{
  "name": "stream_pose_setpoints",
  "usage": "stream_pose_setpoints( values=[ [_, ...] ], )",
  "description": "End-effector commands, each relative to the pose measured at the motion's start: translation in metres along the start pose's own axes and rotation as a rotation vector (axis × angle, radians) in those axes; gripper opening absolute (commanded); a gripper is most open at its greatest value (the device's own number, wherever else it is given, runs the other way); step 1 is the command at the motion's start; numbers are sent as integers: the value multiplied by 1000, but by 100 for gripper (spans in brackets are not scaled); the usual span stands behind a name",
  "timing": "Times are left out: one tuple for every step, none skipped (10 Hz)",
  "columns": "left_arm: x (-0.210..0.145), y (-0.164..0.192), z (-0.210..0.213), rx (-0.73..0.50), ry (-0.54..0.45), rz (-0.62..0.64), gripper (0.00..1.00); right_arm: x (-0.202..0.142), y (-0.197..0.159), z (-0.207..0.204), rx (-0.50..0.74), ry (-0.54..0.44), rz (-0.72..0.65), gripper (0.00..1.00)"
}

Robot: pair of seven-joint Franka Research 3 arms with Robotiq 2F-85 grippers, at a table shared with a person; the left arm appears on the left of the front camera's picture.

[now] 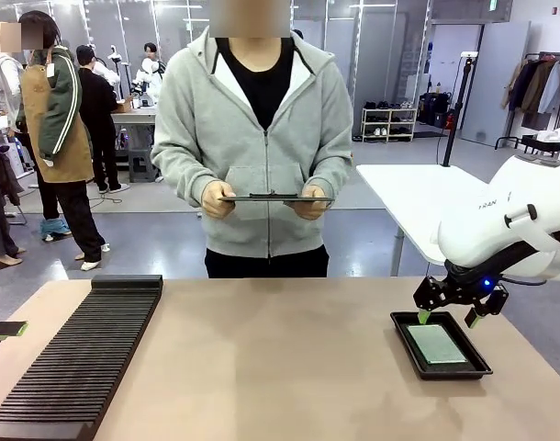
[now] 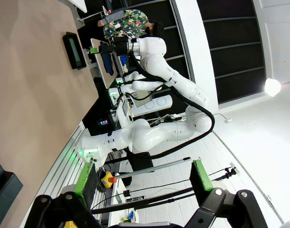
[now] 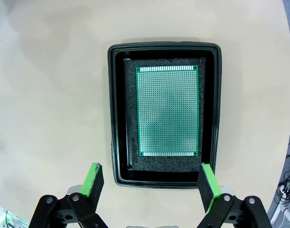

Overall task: Inspect the PCB.
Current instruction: Place the Blank PCB in the ESD tray.

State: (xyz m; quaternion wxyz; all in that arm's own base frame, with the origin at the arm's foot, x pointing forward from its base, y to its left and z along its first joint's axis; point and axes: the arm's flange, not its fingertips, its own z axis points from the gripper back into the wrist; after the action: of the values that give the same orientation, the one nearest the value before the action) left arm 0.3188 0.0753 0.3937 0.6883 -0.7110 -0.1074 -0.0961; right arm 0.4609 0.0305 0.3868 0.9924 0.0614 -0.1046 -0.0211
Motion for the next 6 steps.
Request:
stream_pose_setpoints(
  values=[
    [1,0,1,2,4,-2,100,0,0,0,19,-18,2,100],
    [1,0,1,2,4,-2,100,0,0,0,19,-18,2,100],
    [1,0,1,2,4,-2,100,0,0,0,19,-18,2,100],
    [1,0,1,2,4,-2,100,0,0,0,19,-18,2,100],
    [1,0,1,2,4,-2,100,0,0,0,19,-18,2,100],
    [1,0,1,2,4,-2,100,0,0,0,19,-18,2,100]
  ],
)
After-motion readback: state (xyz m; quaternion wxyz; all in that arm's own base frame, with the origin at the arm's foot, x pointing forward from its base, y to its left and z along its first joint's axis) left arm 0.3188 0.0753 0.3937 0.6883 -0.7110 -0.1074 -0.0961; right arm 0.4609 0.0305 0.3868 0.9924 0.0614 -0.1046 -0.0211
